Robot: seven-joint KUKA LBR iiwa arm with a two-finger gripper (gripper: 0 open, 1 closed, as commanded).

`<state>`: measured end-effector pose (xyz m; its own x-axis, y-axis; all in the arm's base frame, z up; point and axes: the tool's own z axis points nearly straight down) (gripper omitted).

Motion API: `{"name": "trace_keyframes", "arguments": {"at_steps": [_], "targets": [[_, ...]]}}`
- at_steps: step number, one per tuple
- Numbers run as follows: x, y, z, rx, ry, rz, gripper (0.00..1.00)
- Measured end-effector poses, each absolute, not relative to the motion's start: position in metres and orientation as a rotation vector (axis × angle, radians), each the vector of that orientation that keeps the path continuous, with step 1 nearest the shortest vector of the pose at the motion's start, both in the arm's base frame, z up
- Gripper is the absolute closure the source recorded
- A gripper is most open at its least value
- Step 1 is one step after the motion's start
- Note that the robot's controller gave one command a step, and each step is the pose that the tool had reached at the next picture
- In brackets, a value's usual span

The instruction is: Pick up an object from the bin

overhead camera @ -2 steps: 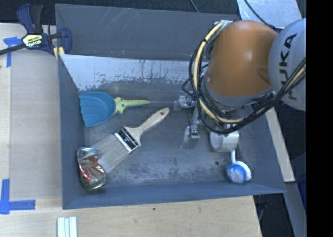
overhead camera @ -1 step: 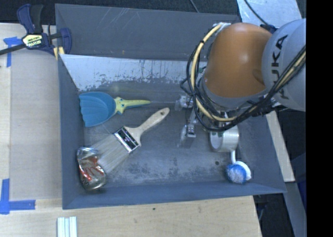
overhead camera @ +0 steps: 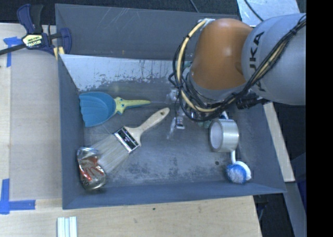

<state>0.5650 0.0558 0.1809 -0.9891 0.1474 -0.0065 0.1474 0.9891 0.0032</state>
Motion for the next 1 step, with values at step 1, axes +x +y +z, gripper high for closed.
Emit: {"name": "trace_keyframes", "arguments": {"at_steps": [1], "targets": [[0.5817, 0.0767, 0.158, 0.047, 3.126, 0.002, 0.0]]}}
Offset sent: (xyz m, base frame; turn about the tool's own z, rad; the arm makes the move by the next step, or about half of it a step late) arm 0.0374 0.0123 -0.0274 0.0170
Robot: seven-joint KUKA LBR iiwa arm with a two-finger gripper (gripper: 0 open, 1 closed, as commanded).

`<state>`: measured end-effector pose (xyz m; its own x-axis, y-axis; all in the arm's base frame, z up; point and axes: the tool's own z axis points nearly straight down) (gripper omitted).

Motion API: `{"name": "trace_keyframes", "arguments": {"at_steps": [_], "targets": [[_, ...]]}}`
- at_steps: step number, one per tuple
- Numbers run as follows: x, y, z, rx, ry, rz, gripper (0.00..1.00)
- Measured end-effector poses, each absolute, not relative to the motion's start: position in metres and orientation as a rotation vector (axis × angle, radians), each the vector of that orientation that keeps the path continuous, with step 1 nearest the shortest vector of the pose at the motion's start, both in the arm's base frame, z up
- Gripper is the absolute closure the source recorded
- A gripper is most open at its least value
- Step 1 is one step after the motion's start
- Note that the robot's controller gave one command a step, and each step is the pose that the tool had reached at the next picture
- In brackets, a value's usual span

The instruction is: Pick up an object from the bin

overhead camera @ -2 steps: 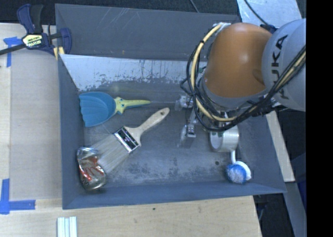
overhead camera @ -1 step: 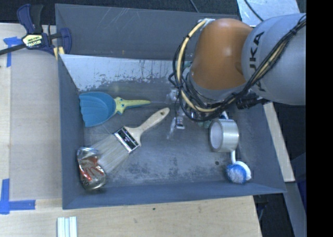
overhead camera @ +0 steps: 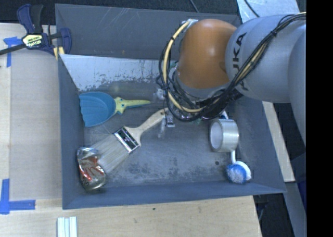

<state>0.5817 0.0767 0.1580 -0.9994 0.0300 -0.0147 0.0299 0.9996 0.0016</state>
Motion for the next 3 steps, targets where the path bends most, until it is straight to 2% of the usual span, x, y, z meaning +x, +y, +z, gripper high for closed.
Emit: {"name": "trace_keyframes", "arguments": {"at_steps": [1, 2, 3], "targets": [[0.603, 0.068, 0.154, 0.257, 3.119, 0.005, 1.0], [0.603, 0.068, 0.155, 0.256, 3.119, 0.005, 1.0], [0.606, 0.072, 0.185, 0.254, 3.112, 0.007, 1.0]]}}
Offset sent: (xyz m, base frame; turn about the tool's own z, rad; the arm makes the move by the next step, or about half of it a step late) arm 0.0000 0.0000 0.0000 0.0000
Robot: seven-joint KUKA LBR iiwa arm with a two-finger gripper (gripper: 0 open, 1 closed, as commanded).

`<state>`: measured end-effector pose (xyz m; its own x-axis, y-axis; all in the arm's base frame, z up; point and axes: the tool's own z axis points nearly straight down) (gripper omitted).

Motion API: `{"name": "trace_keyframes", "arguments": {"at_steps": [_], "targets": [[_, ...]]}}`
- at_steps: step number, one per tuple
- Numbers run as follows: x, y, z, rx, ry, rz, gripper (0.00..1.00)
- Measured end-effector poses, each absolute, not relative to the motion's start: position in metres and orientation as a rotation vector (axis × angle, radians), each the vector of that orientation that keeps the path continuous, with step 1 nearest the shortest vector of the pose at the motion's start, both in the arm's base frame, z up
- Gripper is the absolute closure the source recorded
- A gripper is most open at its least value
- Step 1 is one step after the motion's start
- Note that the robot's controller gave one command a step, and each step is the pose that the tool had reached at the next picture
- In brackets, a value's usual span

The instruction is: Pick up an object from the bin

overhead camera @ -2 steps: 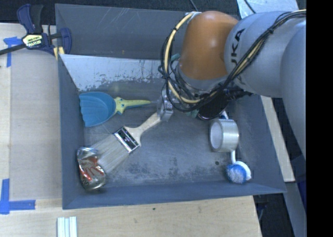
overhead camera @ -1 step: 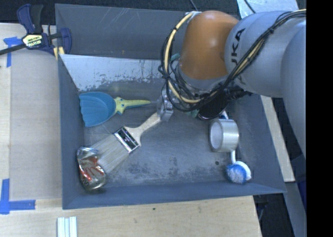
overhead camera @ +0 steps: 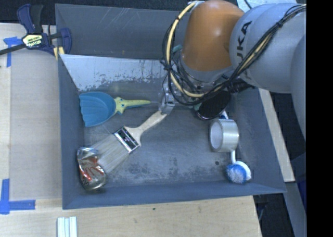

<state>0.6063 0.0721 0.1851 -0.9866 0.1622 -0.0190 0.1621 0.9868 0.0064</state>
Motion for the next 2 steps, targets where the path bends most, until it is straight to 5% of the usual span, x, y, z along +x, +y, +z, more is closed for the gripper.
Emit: {"name": "trace_keyframes", "arguments": {"at_steps": [2], "targets": [[0.608, 0.121, 0.136, -0.13, 3.121, 0.004, 1.0]]}}
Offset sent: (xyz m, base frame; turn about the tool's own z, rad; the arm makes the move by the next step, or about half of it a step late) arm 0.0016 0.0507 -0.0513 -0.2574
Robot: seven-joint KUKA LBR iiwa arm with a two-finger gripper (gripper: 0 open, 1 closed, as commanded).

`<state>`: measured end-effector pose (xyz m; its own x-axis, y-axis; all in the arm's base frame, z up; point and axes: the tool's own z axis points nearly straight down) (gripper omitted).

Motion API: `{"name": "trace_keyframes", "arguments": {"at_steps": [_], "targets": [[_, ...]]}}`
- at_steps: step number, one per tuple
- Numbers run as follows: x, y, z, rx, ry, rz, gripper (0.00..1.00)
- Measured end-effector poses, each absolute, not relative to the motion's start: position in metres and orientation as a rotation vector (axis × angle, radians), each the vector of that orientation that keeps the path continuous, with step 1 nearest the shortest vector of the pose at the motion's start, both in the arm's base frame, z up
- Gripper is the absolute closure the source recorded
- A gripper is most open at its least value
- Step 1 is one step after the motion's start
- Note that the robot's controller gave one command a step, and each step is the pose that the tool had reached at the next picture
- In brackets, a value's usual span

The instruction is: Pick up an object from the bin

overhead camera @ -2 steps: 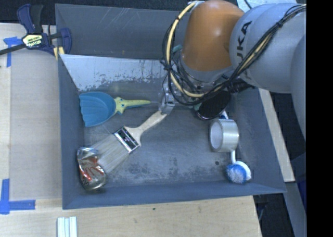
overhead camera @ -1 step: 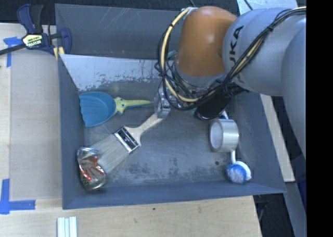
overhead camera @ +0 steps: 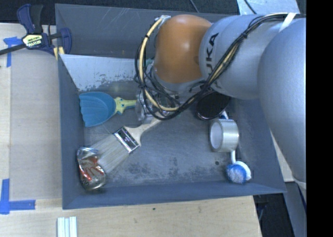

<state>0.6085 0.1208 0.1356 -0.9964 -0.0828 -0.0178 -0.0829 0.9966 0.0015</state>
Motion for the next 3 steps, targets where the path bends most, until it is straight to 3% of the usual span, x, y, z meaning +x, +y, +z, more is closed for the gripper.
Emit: {"name": "trace_keyframes", "arguments": {"at_steps": [2, 3], "targets": [[0.601, 0.093, 0.157, -0.156, 3.122, 0.006, 1.0], [0.609, 0.054, 0.115, 0.428, 3.093, 0.01, 1.0]]}}
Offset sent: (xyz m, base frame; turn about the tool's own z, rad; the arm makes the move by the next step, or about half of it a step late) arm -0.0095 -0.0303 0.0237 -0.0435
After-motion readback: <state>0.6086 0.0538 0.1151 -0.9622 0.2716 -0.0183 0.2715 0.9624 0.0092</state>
